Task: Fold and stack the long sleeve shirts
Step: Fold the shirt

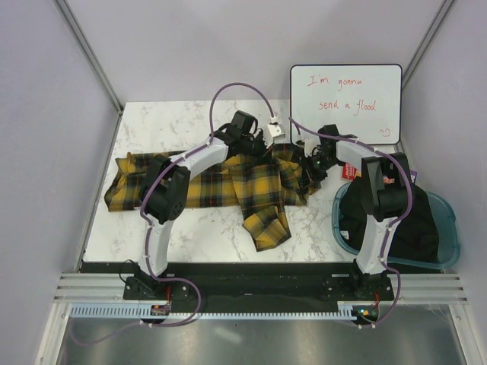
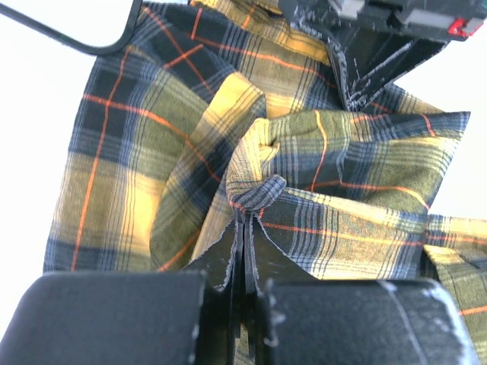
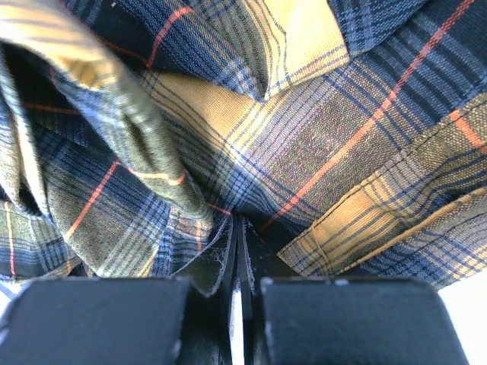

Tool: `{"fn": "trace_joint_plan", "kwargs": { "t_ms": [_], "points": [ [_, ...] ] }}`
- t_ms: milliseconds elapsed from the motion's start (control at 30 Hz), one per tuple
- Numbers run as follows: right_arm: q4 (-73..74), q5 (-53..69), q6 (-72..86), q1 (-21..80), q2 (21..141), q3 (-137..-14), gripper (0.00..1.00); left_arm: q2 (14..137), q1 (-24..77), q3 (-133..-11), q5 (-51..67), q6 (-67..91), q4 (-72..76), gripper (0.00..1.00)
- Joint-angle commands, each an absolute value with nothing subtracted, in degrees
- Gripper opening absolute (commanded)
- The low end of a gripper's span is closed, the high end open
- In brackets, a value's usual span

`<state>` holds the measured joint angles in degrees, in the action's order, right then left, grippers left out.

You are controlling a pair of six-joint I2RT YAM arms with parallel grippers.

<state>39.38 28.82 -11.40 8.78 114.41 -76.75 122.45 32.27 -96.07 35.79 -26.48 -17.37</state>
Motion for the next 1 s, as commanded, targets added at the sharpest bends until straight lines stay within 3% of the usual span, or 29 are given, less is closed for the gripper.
{"fn": "trace_joint_plan", "kwargs": {
  "t_ms": [0, 233, 700, 967],
  "points": [
    [40.78, 25.58, -13.71, 8.88, 114.78, -75.50, 0.07, 114.88, 31.03, -90.29, 38.58, -23.99, -9.41, 0.02],
    [40.78, 25.58, -13.97, 8.96, 115.40, -75.50, 0.07, 111.35, 30.76, -87.63, 42.63, -22.41, -7.74, 0.02],
    [44.11, 25.40, -15.20, 8.96, 113.82, -77.69, 0.09, 118.99, 30.15, -89.12, 32.17, -25.05, -7.46, 0.03],
    [52.29, 26.90, -18.10, 8.96, 105.74, -81.12, 0.30, 114.97, 24.54, -93.52, 35.06, -21.80, -20.63, 0.60]
  ]
}}
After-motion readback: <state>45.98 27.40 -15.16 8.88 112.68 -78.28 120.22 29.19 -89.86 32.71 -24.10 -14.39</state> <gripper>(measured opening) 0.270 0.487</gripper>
